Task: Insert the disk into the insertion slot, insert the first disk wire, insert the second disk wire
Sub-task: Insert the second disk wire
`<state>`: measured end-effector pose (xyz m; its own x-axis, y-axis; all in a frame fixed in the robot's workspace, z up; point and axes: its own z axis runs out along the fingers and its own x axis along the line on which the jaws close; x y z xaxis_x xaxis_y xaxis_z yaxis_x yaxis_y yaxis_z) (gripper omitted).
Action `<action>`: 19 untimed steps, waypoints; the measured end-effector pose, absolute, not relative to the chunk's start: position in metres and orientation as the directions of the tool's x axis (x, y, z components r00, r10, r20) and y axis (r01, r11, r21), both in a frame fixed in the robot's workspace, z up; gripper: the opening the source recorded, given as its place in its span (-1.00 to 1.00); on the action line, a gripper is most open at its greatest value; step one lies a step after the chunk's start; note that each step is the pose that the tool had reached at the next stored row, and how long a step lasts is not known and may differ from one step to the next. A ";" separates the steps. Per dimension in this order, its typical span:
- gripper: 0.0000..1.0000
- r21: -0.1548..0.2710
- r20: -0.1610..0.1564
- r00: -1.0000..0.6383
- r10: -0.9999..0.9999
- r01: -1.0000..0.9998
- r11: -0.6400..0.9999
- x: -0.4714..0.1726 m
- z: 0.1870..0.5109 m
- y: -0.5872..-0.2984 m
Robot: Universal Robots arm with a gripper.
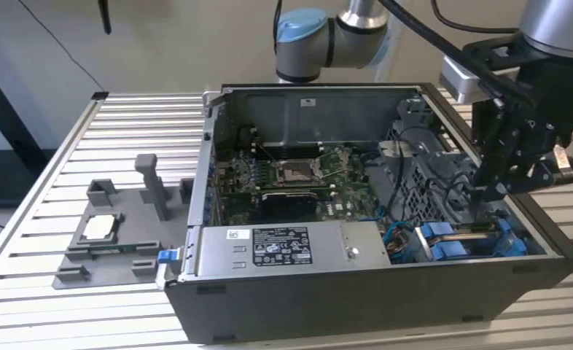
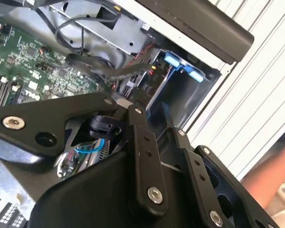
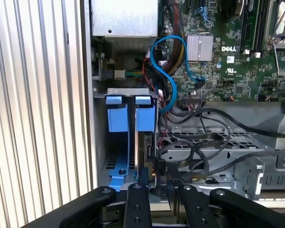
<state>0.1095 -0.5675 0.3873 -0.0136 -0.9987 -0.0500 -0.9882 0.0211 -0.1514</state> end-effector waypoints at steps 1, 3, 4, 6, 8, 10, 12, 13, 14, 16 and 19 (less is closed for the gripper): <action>-0.40 -0.151 -0.050 -0.014 -0.999 -0.988 0.021 0.108 0.387 -0.568; -0.40 -0.151 -0.050 -0.016 -0.999 -0.988 0.023 0.105 0.387 -0.568; -0.40 -0.151 -0.050 -0.016 -0.999 -0.988 0.024 0.104 0.387 -0.568; -0.40 -0.152 -0.050 -0.020 -0.999 -0.988 0.027 0.101 0.387 -0.568; -0.40 -0.153 -0.053 -0.025 -0.998 -0.988 0.032 0.099 0.385 -0.567; -0.40 -0.154 -0.057 -0.029 -0.998 -0.987 0.037 0.099 0.384 -0.567; -0.40 -0.155 -0.059 -0.030 -0.998 -0.987 0.039 0.099 0.383 -0.567; -0.40 -0.155 -0.060 -0.031 -0.998 -0.987 0.040 0.099 0.383 -0.567; -0.40 -0.155 -0.060 -0.031 -0.998 -0.987 0.040 0.099 0.382 -0.567; -0.44 -0.155 -0.061 -0.031 -0.998 -0.987 0.040 0.099 0.382 -0.567; -0.58 -0.156 -0.061 -0.031 -0.998 -0.987 0.040 0.099 0.381 -0.567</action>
